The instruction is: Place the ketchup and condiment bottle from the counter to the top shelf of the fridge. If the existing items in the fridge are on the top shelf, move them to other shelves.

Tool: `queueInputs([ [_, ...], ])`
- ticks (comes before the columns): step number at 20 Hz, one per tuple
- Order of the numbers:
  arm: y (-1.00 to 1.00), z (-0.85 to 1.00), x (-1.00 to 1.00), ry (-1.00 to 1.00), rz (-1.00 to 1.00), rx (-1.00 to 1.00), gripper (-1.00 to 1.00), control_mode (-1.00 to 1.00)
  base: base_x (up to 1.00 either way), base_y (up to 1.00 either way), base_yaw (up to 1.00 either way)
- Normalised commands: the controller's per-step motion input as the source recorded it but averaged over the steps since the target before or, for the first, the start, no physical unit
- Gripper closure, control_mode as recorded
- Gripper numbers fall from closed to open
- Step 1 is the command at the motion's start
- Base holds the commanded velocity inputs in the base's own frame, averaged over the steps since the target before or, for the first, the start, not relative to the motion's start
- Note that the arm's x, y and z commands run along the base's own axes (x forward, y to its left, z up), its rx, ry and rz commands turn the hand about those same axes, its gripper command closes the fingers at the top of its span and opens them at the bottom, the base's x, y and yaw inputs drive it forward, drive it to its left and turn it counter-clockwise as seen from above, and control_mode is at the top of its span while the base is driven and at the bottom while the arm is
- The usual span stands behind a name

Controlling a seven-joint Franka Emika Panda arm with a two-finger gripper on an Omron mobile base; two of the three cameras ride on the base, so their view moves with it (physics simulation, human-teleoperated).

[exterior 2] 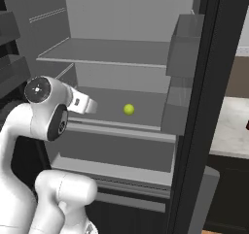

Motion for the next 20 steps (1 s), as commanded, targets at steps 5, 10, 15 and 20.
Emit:
queueInputs([
  [5, 0.05, -0.51, 0.76, 0.02, 0.41, 0.0, 1.0, -1.0, 0.0, 0.0, 0.0],
  [10, 0.41, -0.32, 0.98, 0.04, 0.05, 0.0, 1.0, -1.0, 0.0, 0.0, 0.0],
  [15, 0.35, -0.52, 0.91, 0.06, 0.0, 0.0, 1.0, -1.0, 0.0, 0.0, 0.0],
  [20, 0.02, -0.56, 0.73, 0.11, 0.0, 0.0, 1.0, -1.0, 0.0, 0.0, 0.0],
])
